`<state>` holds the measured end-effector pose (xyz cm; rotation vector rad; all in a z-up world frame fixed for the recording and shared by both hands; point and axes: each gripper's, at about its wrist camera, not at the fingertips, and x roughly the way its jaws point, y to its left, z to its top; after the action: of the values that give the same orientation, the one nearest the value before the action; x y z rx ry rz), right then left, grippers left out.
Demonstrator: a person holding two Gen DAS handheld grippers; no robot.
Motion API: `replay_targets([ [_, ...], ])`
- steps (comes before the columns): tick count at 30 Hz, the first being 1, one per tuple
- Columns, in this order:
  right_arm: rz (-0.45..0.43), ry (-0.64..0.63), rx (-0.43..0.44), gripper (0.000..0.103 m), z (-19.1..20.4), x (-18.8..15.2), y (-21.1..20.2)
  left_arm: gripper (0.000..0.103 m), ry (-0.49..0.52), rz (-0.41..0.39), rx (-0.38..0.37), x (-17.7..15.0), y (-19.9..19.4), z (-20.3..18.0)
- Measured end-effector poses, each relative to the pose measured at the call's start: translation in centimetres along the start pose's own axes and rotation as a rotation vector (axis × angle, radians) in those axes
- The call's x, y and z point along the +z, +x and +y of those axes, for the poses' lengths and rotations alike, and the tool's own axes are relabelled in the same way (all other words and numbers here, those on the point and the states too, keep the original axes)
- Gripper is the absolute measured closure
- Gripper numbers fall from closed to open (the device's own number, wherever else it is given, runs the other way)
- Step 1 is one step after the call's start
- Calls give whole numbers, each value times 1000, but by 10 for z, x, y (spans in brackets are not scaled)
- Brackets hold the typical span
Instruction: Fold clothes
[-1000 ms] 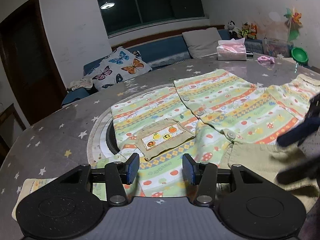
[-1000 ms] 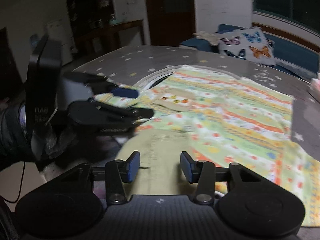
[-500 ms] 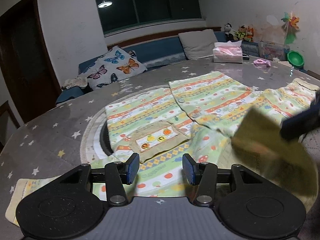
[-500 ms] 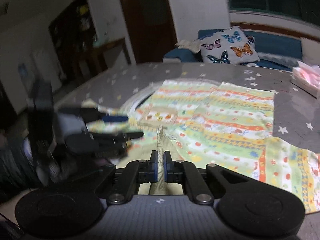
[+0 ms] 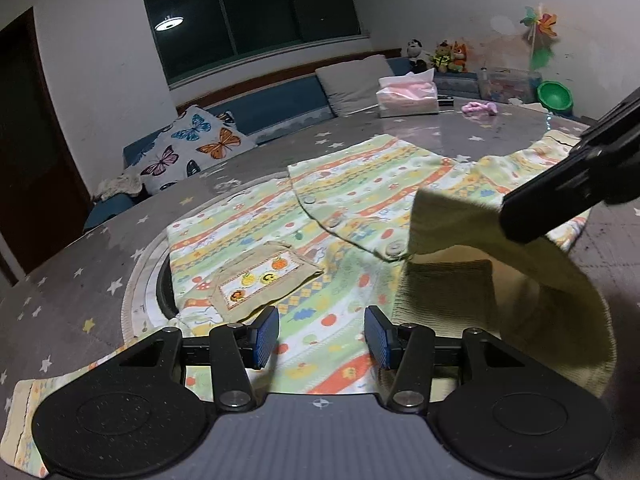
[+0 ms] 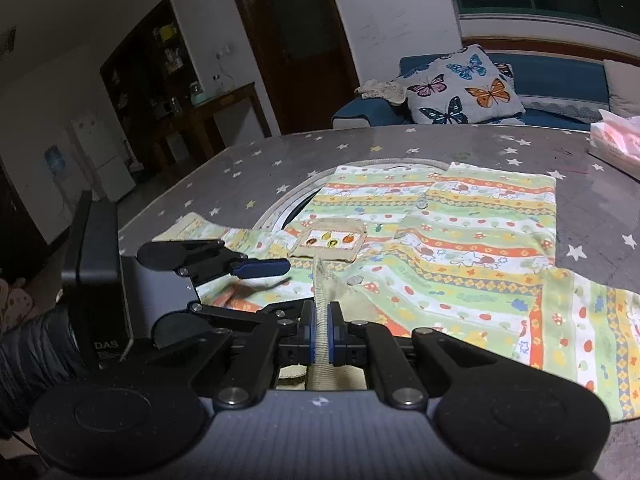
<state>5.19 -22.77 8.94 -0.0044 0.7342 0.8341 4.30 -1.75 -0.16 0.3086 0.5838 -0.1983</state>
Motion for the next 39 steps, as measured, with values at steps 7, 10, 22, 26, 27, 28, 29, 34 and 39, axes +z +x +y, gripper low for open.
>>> replay_targets([
  [7, 67, -46, 27, 93, 9, -6, 14, 52, 25, -22, -24, -7, -12, -4],
  [10, 61, -63, 44, 93, 12, -3, 13, 51, 16, -32, -40, -8, -19, 1],
  [22, 124, -150, -96, 89, 1, -12, 56, 50, -29, -97, -18, -1, -51, 26],
  [26, 119, -228, -115, 83, 11, -20, 54, 50, -32, -115, -40, 9, -45, 21],
  [27, 113, -219, -119, 81, 9, -20, 52, 51, -31, -114, -50, 12, -41, 18],
  [28, 108, -210, -123, 80, 7, -19, 51, 51, -30, -111, -59, 13, -37, 14],
  [29, 102, -201, -127, 79, 5, -18, 49, 51, -30, -108, -69, 14, -33, 11],
  [34, 87, -155, -143, 79, -7, -17, 43, 59, -17, -64, -102, 12, -13, -2],
  [39, 86, -100, -141, 74, -20, -26, 34, 60, 28, -29, -101, 2, -4, -11],
])
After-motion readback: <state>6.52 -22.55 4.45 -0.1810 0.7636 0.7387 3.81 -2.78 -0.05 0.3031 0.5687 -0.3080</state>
